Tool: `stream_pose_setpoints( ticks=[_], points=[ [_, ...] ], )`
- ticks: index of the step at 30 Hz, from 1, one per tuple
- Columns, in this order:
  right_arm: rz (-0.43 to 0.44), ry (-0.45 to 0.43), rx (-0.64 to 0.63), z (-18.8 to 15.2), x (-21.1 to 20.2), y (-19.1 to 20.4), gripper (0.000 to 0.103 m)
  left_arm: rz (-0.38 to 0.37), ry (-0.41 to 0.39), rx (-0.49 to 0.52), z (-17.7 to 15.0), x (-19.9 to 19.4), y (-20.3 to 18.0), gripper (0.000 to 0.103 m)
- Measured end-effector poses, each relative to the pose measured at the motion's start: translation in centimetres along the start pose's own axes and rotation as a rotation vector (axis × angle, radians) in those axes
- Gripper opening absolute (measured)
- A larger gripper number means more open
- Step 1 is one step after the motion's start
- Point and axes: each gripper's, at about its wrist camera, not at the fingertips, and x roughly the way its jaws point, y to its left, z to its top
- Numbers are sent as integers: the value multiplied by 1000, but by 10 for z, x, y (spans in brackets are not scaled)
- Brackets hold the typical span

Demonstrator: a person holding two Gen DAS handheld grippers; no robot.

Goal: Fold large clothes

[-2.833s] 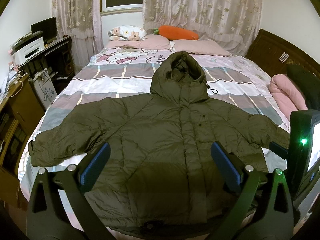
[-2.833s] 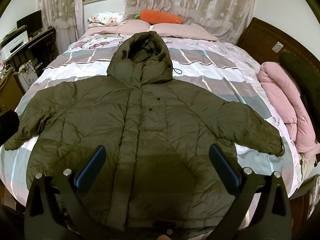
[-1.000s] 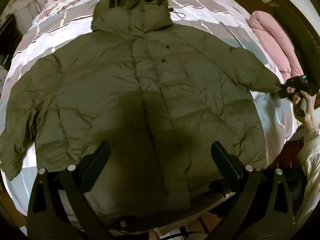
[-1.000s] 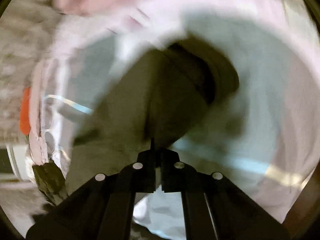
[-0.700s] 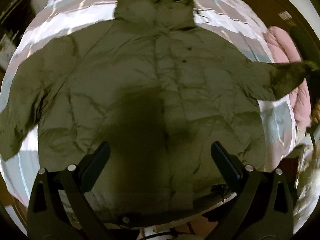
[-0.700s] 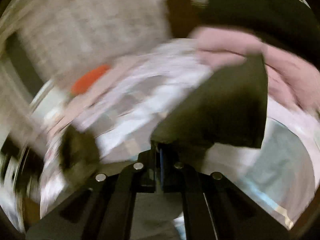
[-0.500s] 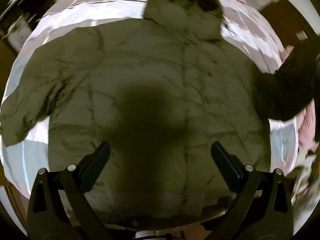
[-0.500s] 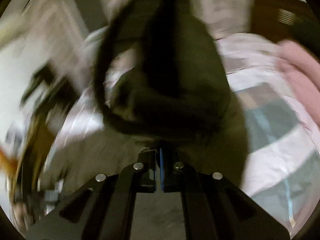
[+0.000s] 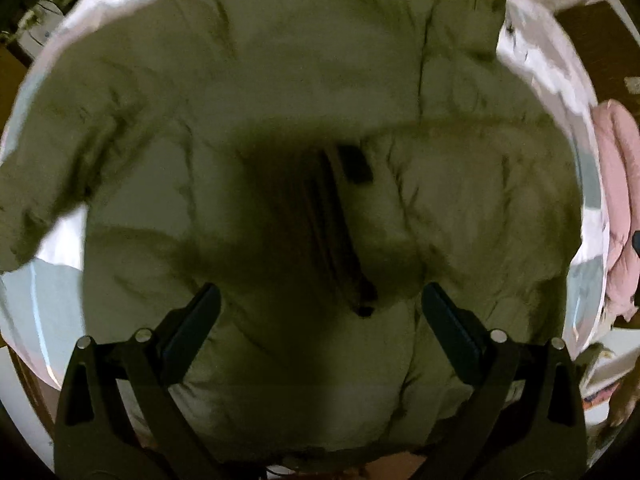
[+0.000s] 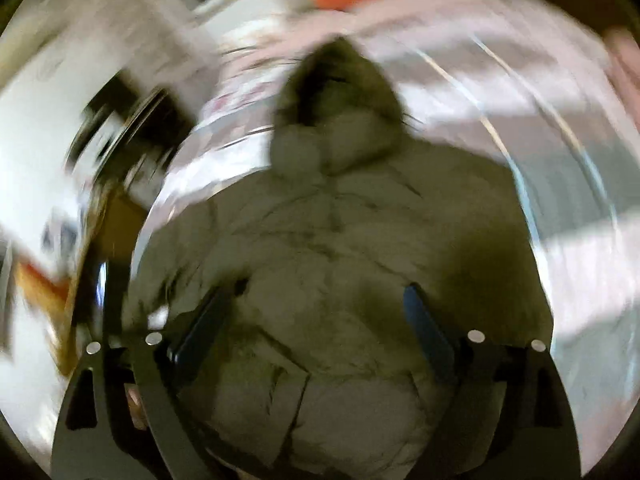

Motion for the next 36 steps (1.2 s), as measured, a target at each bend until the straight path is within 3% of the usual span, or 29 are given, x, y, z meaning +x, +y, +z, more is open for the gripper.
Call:
stream_pose_setpoints(
  ticks=[4,5,6,7,11,14,18,20,22,24,25,28,29,32,36],
  points=[
    [-27,58,171,9,24,-23,90,-4,64,55,-6,28,-19,99],
    [-28,65,176,7,26,-23,90,-21,66,64,-5,32,-24,85],
    [-31,74,169,6,28,-21,90,-64,87,69,-5,38,-30,58],
    [-32,77,159,6,32,-19,90,-111,120,68,-5,44,-35,48],
    [-27,101,113,3,43,-5,90,-197,143,30,-2,53,-37,27],
    [-50,120,130,0,55,-8,90,-240,81,13,6,48,-33,13],
    [-94,105,188,2,64,-21,90,-129,-142,107,36,28,-51,13],
    [-119,53,209,6,61,-28,90,-54,-188,179,50,27,-67,14],
    [-128,-40,215,14,55,-35,90,-42,-171,155,59,29,-68,19],
    [-109,-82,188,20,57,-39,85,-86,-119,85,62,32,-60,24],
    [-102,-77,172,22,62,-40,72,-92,-107,72,62,31,-52,26],
    [-152,41,144,21,97,-47,48,-55,-119,85,60,29,-43,36],
    [-177,74,150,19,107,-50,47,-36,-123,88,60,30,-40,41],
    [-273,166,148,11,139,-60,47,-47,-95,51,59,38,-24,42],
    [-320,197,95,14,147,-55,47,-51,-79,18,60,39,-16,45]
  ],
)
